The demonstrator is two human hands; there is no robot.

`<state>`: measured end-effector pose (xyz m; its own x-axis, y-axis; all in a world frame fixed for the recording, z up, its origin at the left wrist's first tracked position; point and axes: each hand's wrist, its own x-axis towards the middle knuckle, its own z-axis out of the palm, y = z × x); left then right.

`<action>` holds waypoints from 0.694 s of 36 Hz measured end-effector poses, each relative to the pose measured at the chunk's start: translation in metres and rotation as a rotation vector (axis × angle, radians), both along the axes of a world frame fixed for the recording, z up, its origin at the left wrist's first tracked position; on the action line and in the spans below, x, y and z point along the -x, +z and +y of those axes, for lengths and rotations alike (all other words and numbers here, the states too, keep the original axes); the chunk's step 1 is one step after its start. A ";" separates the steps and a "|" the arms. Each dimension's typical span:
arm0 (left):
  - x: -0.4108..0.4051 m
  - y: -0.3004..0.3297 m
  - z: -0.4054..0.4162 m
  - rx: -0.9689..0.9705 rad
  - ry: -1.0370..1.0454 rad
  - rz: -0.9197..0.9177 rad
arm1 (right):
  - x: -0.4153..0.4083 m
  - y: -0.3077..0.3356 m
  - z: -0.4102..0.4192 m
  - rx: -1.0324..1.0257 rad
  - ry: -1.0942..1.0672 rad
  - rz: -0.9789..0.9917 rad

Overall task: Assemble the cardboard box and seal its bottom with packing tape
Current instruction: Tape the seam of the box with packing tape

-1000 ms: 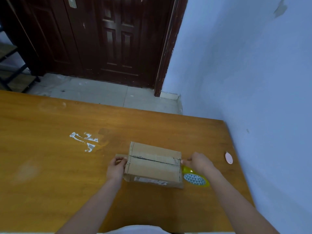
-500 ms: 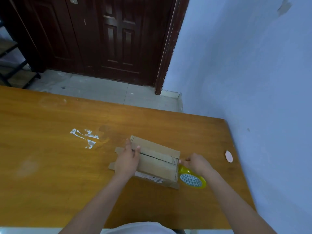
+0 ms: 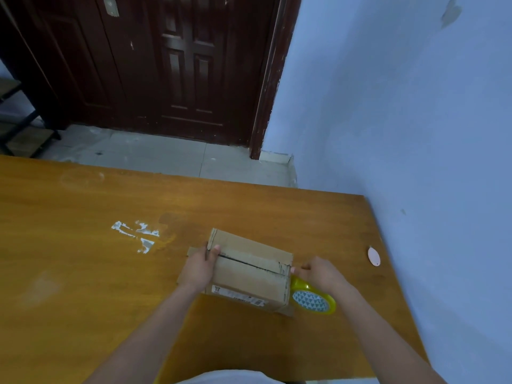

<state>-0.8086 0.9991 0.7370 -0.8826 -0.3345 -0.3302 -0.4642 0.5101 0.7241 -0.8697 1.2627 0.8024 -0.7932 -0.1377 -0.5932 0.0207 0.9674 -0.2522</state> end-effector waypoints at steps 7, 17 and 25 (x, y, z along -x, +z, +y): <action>0.028 0.003 -0.016 0.147 -0.118 -0.010 | -0.012 -0.006 -0.002 0.129 -0.050 0.010; 0.081 0.061 0.003 0.571 -0.171 0.113 | -0.026 -0.019 -0.037 0.326 -0.229 0.105; 0.034 0.055 0.064 0.556 -0.389 0.332 | -0.026 -0.029 -0.047 0.672 -0.444 -0.059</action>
